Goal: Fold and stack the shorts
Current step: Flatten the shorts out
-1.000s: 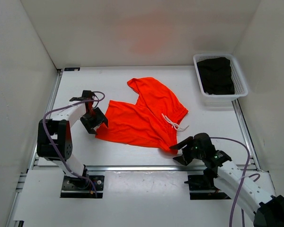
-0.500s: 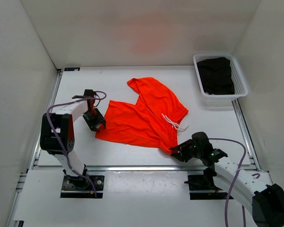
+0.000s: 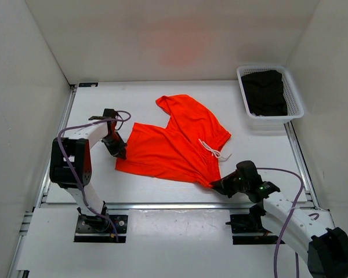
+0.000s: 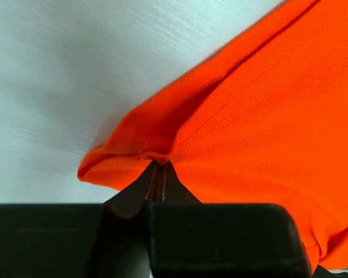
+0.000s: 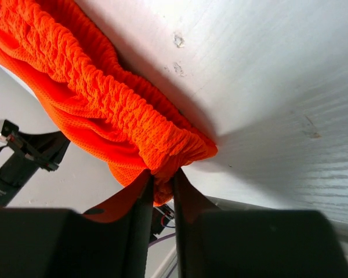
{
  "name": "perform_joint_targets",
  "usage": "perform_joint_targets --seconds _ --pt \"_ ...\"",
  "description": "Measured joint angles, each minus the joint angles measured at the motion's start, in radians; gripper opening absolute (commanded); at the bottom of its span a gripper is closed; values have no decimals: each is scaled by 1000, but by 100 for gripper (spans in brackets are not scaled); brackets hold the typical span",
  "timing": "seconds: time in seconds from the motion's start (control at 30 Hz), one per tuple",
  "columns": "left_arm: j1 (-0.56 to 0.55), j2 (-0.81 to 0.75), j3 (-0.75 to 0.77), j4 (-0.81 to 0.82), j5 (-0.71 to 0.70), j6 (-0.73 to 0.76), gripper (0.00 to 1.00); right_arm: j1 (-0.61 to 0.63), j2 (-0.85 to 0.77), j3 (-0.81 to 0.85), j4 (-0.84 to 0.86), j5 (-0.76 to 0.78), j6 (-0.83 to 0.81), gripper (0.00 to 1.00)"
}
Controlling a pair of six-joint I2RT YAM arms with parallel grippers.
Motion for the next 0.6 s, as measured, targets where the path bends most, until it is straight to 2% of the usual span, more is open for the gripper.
perform_joint_targets --seconds 0.03,0.13,0.4,0.5,0.6 --pt "0 -8 0 -2 -3 0 11 0 0 3 -6 3 -5 7" --pt "0 -46 0 -10 -13 2 11 -6 -1 15 -33 11 -19 0" --pt "0 -134 45 -65 -27 11 11 -16 -12 120 -164 83 -80 0" --pt "0 -138 145 -113 -29 21 11 -69 57 218 -212 102 -149 0" --pt "1 -134 325 -156 -35 34 11 -177 212 408 -251 119 -253 0"
